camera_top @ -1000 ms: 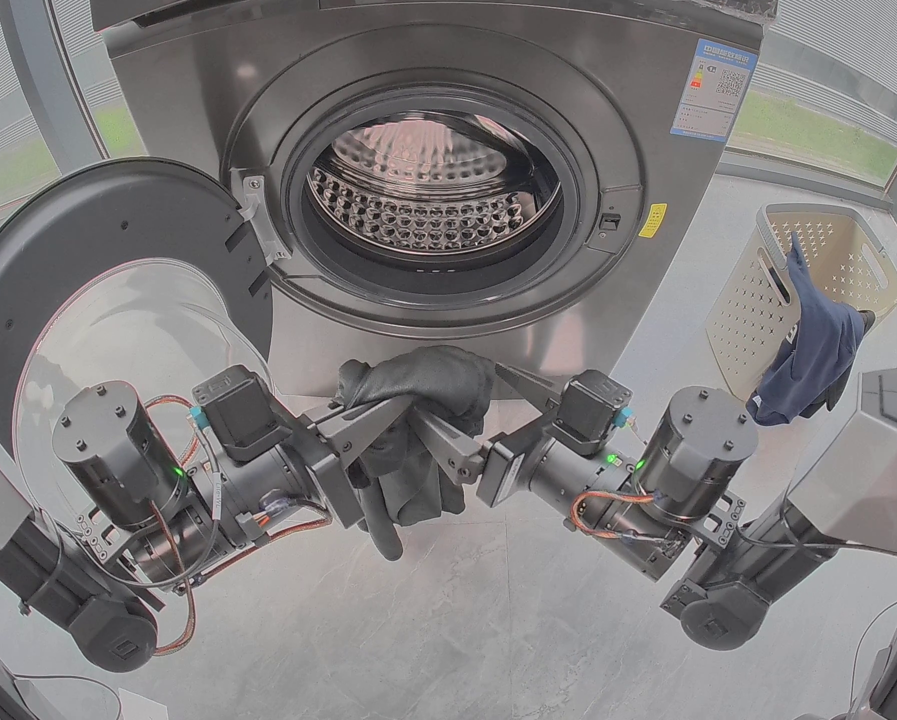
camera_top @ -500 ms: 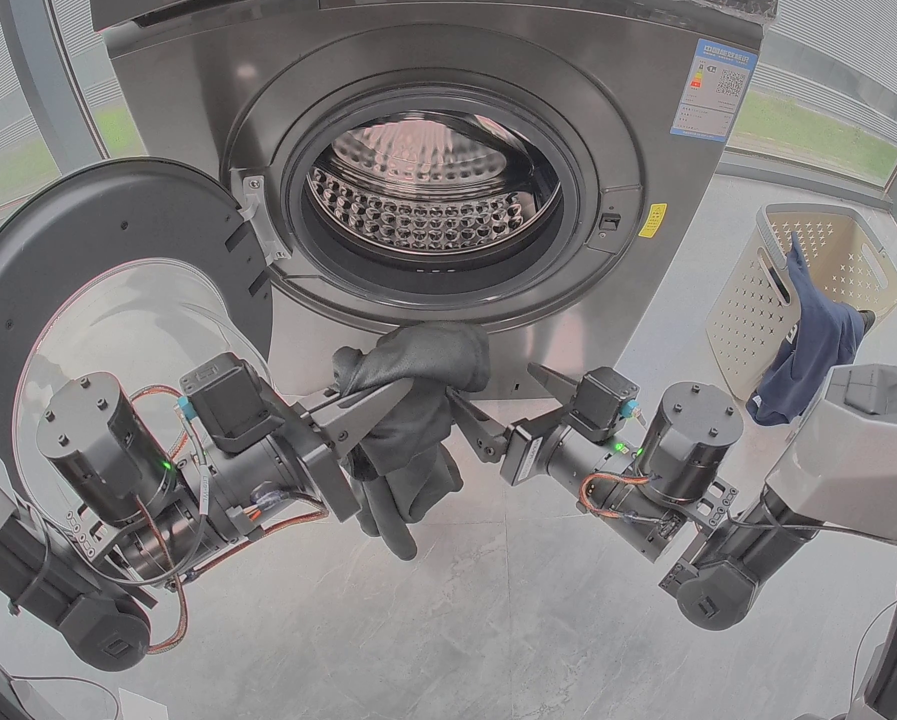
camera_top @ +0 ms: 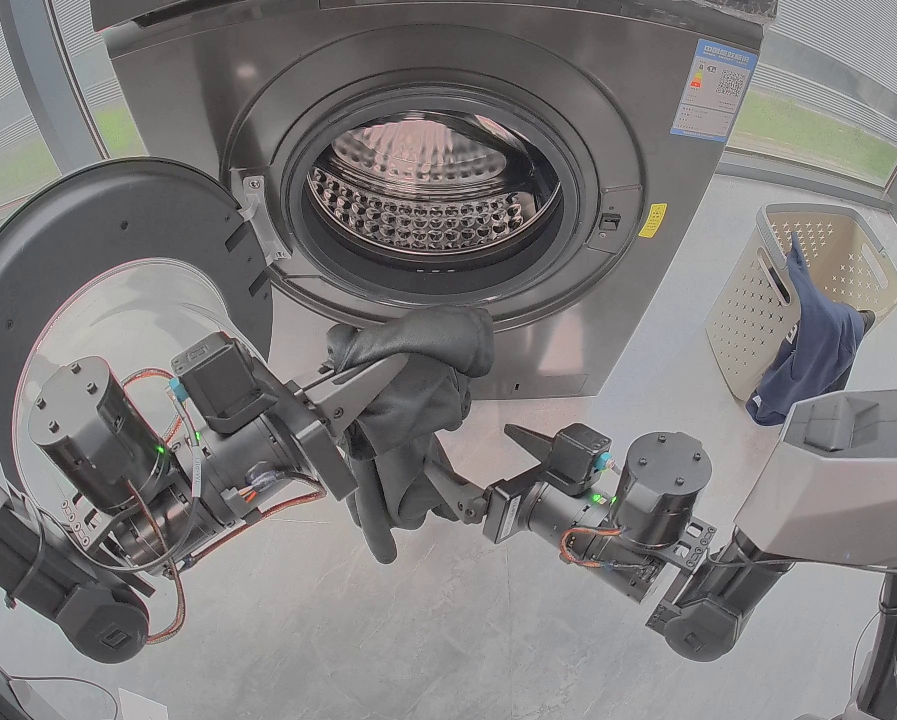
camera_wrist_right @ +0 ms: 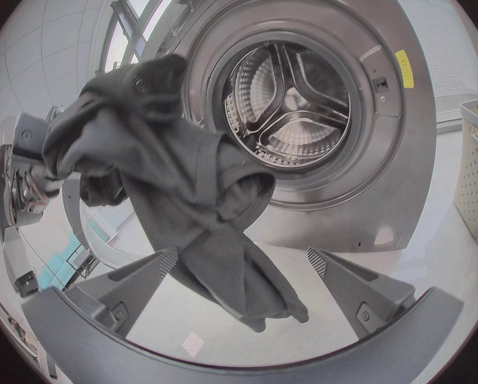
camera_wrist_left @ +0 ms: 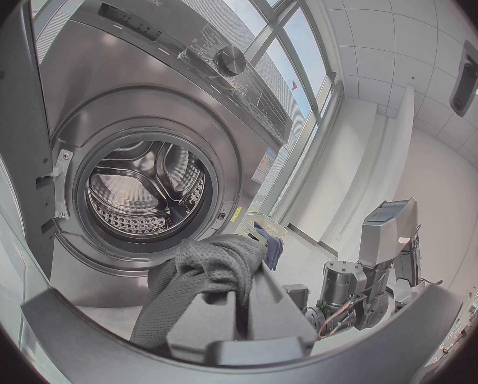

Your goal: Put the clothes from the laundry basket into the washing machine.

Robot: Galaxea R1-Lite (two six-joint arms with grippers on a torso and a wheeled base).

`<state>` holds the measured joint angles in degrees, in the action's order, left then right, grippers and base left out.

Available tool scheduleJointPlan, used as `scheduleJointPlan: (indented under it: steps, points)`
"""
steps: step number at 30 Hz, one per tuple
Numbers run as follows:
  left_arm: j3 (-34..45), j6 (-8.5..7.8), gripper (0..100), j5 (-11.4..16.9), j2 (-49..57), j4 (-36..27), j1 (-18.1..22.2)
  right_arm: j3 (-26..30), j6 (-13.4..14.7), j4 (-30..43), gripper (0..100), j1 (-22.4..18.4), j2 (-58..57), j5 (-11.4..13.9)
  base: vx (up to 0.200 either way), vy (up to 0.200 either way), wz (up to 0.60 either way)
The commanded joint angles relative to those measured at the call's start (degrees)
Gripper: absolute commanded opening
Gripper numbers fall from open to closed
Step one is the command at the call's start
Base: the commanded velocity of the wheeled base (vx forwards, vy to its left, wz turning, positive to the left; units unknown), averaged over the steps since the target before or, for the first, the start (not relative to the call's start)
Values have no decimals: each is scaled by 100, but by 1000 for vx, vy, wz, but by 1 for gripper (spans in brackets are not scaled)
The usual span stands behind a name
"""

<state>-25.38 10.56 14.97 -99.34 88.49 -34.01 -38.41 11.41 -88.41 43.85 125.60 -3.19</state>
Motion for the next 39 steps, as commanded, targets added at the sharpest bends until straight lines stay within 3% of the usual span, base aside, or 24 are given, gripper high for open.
scheduleJointPlan:
  steps: [1,5,10,24,37,38,39]
  points:
    - [-46,-1,0,-3,-6,1,9,-79,89,-10,100,185,281,-6,0,0,0]
    - [-37,-10,0,-3,-6,1,-18,-307,151,-19,100,282,395,-23,0,0,0]
    - [-37,-19,0,-3,-6,1,9,-668,423,-19,100,335,501,-32,0,0,0]
    - [-81,-10,0,-12,-33,1,26,-448,643,-19,100,660,193,-32,0,0,0]
    - [-90,-1,0,-20,-6,1,17,-1406,634,-19,100,528,817,-76,0,0,0]
    - [-90,-1,0,-20,-6,1,17,-1415,634,-28,0,528,826,-76,0,0,0]
    - [-90,-1,0,-20,-6,10,26,-1423,626,-28,0,519,826,-76,0,0,0]
